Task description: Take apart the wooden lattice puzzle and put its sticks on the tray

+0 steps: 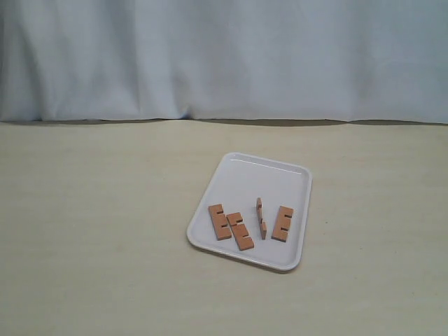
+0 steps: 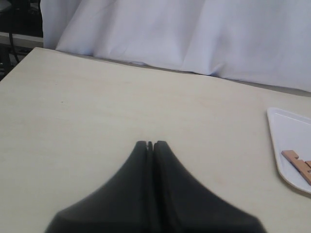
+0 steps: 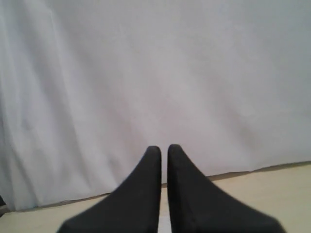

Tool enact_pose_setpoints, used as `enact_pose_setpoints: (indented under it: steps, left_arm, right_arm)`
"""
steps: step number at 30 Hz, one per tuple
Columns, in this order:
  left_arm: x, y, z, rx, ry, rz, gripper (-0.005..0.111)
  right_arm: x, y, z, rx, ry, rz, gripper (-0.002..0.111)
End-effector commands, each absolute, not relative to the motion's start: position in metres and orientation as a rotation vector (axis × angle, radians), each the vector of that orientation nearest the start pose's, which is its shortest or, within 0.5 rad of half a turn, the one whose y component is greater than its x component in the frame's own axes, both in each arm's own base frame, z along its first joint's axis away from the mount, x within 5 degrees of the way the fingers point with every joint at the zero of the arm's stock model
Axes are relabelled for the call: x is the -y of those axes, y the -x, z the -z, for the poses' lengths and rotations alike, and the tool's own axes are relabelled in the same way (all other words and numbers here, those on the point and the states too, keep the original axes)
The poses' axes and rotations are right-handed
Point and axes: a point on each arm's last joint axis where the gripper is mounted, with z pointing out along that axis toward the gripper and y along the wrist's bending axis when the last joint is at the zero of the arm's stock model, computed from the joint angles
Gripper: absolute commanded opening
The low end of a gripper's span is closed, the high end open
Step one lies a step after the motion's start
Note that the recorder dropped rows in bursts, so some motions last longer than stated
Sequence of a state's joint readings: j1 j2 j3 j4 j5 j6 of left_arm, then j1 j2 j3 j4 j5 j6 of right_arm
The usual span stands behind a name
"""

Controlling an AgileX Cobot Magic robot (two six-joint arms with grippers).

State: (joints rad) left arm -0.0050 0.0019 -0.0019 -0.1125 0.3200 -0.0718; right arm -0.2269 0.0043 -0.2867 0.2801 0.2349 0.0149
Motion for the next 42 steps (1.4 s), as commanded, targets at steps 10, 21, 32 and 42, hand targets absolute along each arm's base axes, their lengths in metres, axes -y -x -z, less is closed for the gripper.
enact_pose_setpoints:
  steps: [10, 21, 32, 42]
  left_arm:
    - [0.004, -0.054, -0.185, -1.789, 0.128, 0.171, 0.000]
    - [0.004, -0.054, -0.185, -1.789, 0.128, 0.171, 0.000]
    - [0.004, -0.054, -0.185, -1.789, 0.128, 0.171, 0.000]
    - [0.004, -0.054, -0.185, -1.789, 0.128, 0.171, 0.000]
  right_arm:
    - [0.011, -0.055, -0.206, -1.549, -0.210, 0.122, 0.005]
    - [0.011, -0.055, -0.203, -1.575, -0.233, 0.092, 0.005]
    - [0.007, -0.055, -0.189, -1.741, -0.192, 0.079, 0.005]
    - [0.007, -0.055, -0.189, -1.741, -0.192, 0.079, 0.005]
